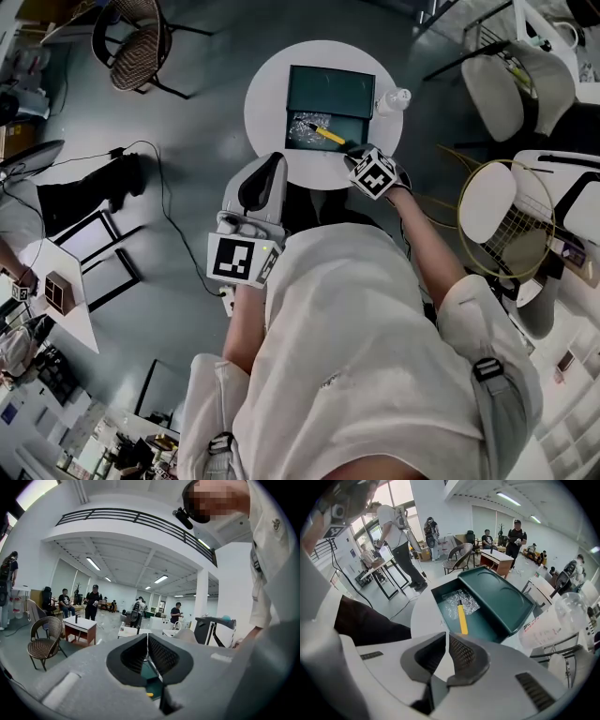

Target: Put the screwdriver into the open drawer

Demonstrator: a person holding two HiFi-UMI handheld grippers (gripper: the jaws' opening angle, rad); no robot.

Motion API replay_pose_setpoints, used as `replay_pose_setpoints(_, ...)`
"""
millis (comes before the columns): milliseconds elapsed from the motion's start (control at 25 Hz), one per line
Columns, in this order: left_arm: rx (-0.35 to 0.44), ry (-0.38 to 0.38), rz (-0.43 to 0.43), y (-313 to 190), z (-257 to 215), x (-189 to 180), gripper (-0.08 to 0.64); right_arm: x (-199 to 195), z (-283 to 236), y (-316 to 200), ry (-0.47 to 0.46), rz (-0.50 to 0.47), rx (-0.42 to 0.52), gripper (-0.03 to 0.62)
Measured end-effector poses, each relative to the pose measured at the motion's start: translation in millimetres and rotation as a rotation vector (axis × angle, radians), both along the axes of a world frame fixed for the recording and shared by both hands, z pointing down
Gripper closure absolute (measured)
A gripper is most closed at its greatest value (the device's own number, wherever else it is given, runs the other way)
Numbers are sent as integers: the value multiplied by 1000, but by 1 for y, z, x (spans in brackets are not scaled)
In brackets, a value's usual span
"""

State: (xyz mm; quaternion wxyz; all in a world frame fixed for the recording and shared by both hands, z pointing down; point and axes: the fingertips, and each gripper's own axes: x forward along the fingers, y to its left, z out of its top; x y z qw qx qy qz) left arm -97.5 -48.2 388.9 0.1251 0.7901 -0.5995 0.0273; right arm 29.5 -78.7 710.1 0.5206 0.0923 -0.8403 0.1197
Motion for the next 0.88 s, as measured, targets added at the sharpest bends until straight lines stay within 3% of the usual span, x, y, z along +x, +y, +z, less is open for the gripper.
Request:
replay_pose_setpoints(280,-7,16,7,8,8,18,543,13,-23,19,-45,11,9,569)
replay_pose_setpoints(880,26,-18,32,-2,-10,34,543,16,-141,3,-301,212,45,581)
